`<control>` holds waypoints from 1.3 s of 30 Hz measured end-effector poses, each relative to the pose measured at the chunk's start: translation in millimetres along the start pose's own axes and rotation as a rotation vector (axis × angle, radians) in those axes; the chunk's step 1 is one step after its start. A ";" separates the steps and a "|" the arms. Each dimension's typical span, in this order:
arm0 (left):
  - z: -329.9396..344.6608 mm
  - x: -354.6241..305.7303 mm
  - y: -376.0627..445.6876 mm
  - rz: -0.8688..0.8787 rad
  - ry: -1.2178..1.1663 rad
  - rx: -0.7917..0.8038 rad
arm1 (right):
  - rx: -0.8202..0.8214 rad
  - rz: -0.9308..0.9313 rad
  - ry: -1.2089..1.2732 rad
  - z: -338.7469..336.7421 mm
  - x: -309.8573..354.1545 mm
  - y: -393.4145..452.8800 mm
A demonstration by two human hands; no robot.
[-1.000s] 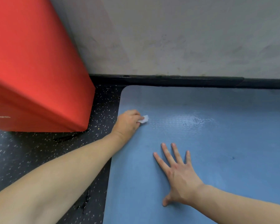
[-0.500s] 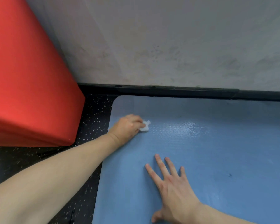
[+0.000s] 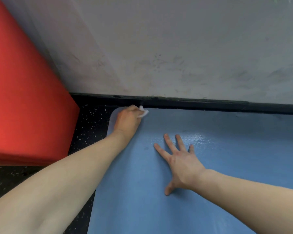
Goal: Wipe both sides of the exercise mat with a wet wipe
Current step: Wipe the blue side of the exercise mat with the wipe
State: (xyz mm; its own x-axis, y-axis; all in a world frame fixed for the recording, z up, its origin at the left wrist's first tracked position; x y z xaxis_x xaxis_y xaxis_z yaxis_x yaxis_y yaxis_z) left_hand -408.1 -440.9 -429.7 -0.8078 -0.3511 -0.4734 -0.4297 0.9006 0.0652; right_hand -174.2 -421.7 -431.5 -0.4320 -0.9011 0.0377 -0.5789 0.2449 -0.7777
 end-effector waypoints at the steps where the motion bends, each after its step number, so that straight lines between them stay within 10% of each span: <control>1: 10.5 -22.3 -3.6 0.140 0.001 0.101 | -0.004 -0.004 0.002 0.8 -0.7 0.5; 7: -10.1 -5.2 15.1 0.018 0.040 0.022 | -0.007 -0.001 -0.009 1.6 -3.6 4.0; 11: 14.2 -38.9 -31.7 0.477 0.082 0.268 | -0.025 -0.010 -0.021 3.2 -3.7 4.4; 16: -18.5 -6.0 -12.1 0.202 0.031 0.046 | -0.046 -0.025 -0.013 2.2 -4.3 1.7; 21: 12.6 -36.5 -45.0 0.452 0.111 0.254 | -0.083 -0.034 0.010 9.5 -8.9 -8.8; 24: -9.6 -12.1 -27.3 0.195 0.069 0.068 | -0.082 -0.032 -0.019 16.6 -12.5 -22.7; 29: 26.1 -61.2 -77.5 0.561 0.118 0.303 | -0.067 -0.009 0.018 20.8 -19.3 -35.5; 33: 5.2 -35.6 -53.3 0.282 0.062 0.062 | -0.090 -0.046 0.028 25.8 -3.0 -41.4; 39: 34.4 -68.9 -100.2 0.536 0.040 0.283 | -0.074 -0.037 0.012 44.9 9.2 -36.8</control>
State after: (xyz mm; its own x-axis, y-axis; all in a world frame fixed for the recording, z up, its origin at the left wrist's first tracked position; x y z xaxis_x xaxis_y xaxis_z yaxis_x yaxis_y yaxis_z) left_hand -295.5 -498.2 -433.8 -0.8988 0.1662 -0.4056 0.1612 0.9858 0.0467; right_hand -125.8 -455.1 -430.7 -0.4178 -0.9056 0.0734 -0.6439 0.2381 -0.7271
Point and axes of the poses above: each hand's wrist, its own y-axis towards the middle knuckle, its own z-axis out of the palm, x = y × z, the point moved 7 cm from there along y, towards the middle knuckle, and after that the axes turned 13 degrees about x, right-handed, at the moved point
